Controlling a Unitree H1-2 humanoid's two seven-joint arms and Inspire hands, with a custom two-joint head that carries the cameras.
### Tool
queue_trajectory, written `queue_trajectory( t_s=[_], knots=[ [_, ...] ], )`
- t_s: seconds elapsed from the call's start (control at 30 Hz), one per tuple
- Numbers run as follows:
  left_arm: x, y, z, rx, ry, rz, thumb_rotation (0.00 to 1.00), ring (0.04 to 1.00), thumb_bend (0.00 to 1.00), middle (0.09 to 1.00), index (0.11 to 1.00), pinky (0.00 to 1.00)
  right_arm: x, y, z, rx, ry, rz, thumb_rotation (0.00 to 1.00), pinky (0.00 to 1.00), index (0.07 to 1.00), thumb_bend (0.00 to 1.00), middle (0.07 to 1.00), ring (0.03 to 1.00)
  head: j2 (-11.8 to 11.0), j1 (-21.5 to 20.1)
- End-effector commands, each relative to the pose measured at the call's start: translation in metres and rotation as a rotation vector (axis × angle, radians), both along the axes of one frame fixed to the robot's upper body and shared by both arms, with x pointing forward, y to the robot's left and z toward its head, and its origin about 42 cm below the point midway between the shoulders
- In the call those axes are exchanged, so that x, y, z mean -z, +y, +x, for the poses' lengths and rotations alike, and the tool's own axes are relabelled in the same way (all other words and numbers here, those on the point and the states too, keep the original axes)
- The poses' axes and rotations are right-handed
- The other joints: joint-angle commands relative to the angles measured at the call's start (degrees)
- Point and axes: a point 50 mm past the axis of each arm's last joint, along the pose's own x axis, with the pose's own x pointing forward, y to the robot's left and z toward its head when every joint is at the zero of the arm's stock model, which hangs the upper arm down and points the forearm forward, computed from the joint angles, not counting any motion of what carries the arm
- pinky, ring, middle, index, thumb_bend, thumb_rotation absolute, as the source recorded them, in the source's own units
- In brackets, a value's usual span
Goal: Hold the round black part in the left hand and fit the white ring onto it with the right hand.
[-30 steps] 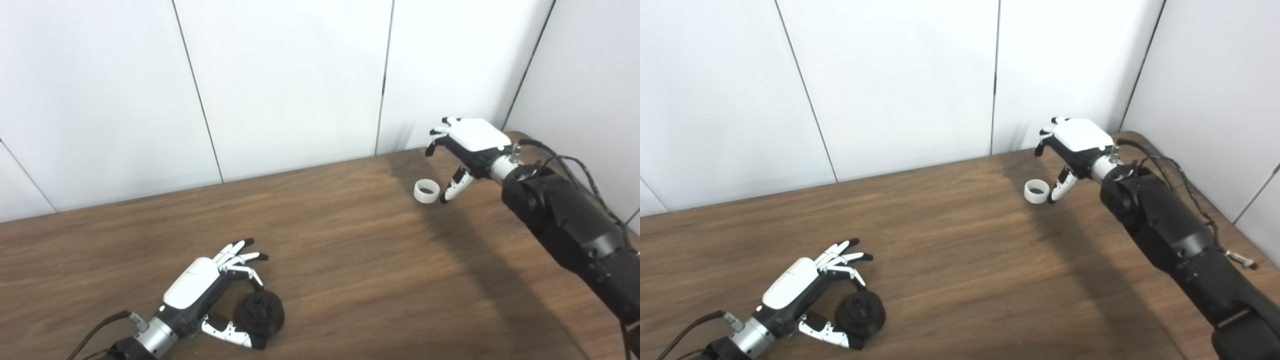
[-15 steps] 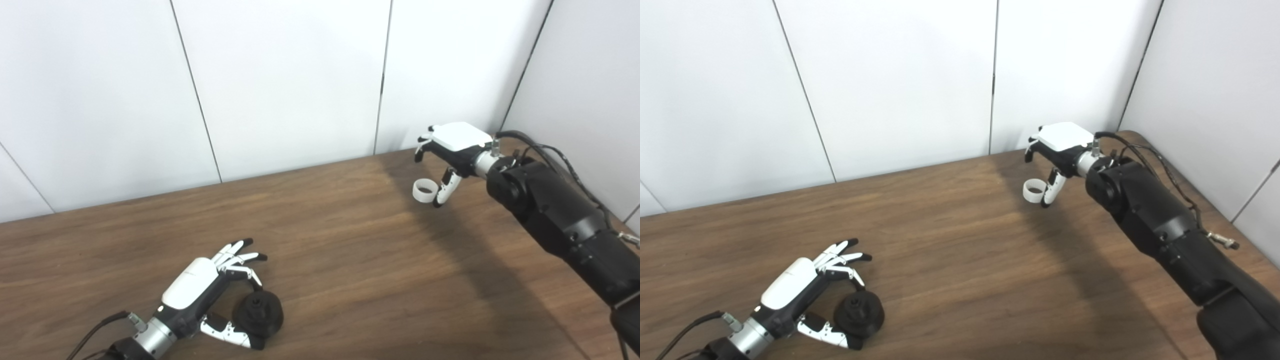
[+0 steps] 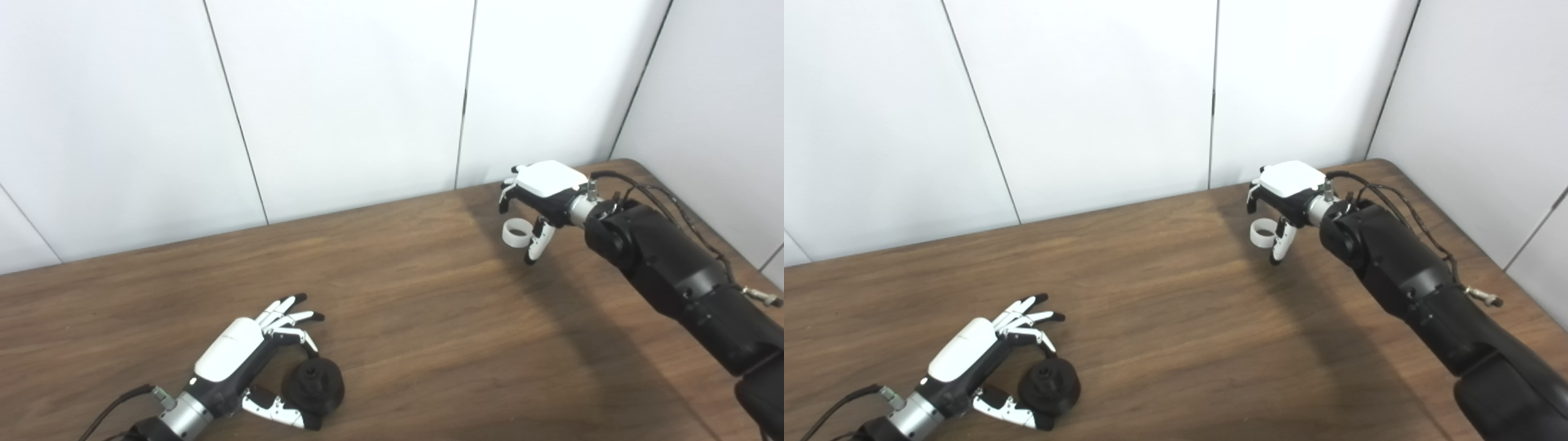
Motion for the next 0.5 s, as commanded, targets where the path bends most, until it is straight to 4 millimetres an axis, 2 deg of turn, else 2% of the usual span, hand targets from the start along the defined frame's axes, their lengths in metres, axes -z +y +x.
queue_trajectory(
  t_s=[0.0, 0.47],
  knots=[
    [0.0132, 0.0188, -0.0074, -0.008, 0.045, 0.104, 0.06, 1.000, 0.52, 0.867, 0.480, 1.00, -0.0316, -0.0014, 0.0099, -0.021, -0.096, -0.021, 0.21, 1.00, 0.692, 0.93, 0.898, 1.000, 0.01, -0.08],
    [0.0091, 0.0205, -0.0113, 0.002, 0.045, 0.107, 0.06, 1.000, 0.52, 0.869, 0.480, 1.00, -0.0307, -0.0057, 0.0091, -0.020, -0.082, -0.027, 0.21, 1.00, 0.676, 0.91, 0.888, 0.998, 0.50, 0.29]
  ],
)
